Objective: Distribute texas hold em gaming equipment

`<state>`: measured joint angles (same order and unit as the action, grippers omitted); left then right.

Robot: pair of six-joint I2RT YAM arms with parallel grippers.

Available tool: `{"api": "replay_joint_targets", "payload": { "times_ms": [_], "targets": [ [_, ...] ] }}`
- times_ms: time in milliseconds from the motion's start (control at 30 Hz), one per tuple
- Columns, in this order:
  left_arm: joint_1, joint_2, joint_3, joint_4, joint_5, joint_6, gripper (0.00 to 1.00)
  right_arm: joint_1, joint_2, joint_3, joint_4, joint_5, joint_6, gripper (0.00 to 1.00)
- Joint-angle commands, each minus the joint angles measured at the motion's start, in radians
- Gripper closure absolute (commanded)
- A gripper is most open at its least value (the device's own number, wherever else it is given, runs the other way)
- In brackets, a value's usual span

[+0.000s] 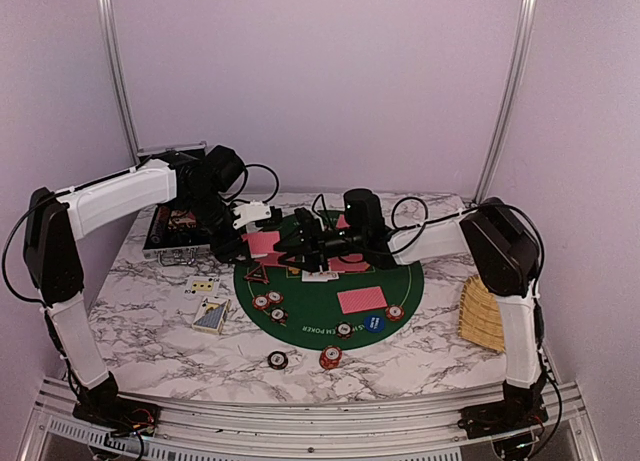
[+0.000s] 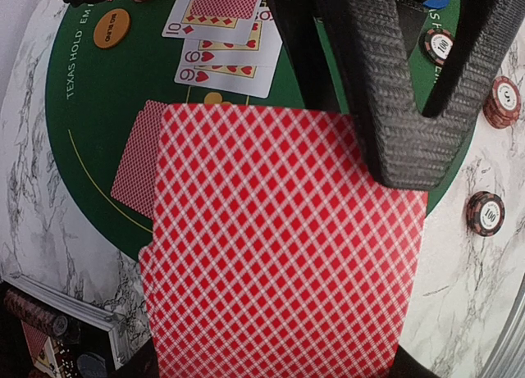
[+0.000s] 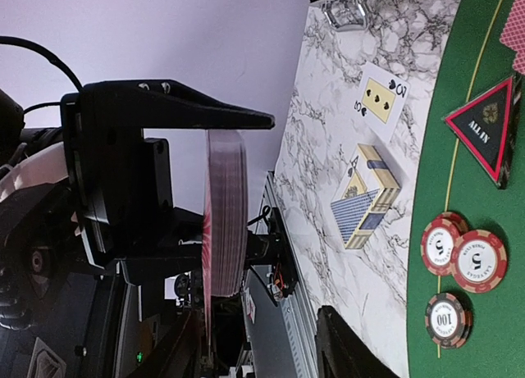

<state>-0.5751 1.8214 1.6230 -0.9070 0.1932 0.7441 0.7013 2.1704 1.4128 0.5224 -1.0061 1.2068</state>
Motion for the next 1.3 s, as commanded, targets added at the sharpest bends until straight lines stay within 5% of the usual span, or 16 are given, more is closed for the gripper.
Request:
{"api": "replay_joint_targets", "payload": {
  "times_ms": [0,400,667,1267],
  "targets": [
    [-0.004,0.008,0.025,-0.012,0.023,-0.003,1.00,0.006,0.011,0.043,0.058,-0.006,0.033,0.54],
    [-0.009,0.010,0.018,-0.012,0.019,-0.002,1.00,0.012,0.041,0.061,0.161,-0.018,0.119,0.73],
    [-0.009,0.014,0.013,-0.011,0.011,-0.003,1.00,0.009,0.045,0.050,0.240,-0.028,0.178,1.00],
    [0.027,-0.018,-0.067,0.008,-0.006,0.003,1.00,-0.265,-0.187,-0.318,0.144,-0.047,-0.002,1.00]
  ]
}}
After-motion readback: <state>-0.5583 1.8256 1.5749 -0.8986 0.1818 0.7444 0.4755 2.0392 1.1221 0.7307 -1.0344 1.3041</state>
